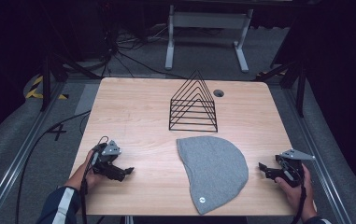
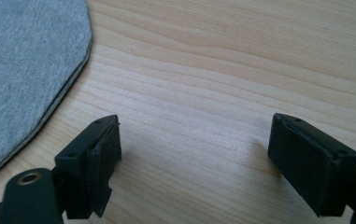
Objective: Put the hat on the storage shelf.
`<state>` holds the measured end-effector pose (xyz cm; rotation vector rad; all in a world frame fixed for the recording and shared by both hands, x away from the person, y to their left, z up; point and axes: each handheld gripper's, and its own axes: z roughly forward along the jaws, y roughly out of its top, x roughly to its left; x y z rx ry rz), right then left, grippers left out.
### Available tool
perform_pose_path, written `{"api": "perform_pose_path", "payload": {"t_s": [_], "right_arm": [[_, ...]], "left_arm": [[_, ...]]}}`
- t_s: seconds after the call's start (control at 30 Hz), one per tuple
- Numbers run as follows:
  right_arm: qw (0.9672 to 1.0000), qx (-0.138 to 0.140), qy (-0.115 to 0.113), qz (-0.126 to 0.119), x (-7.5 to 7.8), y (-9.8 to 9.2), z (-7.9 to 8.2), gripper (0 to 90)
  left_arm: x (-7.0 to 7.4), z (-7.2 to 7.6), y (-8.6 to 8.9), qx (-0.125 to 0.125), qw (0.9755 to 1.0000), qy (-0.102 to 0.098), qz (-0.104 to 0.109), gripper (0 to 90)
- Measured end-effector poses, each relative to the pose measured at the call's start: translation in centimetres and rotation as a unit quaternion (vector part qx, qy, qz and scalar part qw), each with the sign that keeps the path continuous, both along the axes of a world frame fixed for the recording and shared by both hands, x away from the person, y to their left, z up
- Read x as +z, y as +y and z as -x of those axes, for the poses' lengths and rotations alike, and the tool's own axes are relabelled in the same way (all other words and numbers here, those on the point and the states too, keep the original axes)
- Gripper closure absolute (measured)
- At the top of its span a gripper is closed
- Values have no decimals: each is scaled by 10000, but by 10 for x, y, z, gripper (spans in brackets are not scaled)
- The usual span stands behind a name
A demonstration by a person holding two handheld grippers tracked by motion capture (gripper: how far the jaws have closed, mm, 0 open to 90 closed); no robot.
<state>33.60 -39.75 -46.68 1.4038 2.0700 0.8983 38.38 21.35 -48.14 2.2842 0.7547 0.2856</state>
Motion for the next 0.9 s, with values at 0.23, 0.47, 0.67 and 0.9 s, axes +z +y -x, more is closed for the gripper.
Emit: {"api": "perform_pose_path", "payload": {"t_s": [0.23, 0.47, 0.67, 0.9], "right_arm": [[10000, -1, 2, 6, 0, 1, 0, 175], [10000, -2, 1, 9, 0, 2, 0, 190], [9991, 174, 336, 165, 9, 4, -6, 310], [9932, 1161, 5, 21, 24, 30, 5, 475]], "left_arm": [[0, -3, -3, -55, 10000, -17, -4, 4], [4, -6, -2, -217, 9997, -43, 49, 125], [12, -14, -15, -423, 9990, 44, 104, 252], [27, -29, -62, -871, 9957, -221, 230, 344]]}}
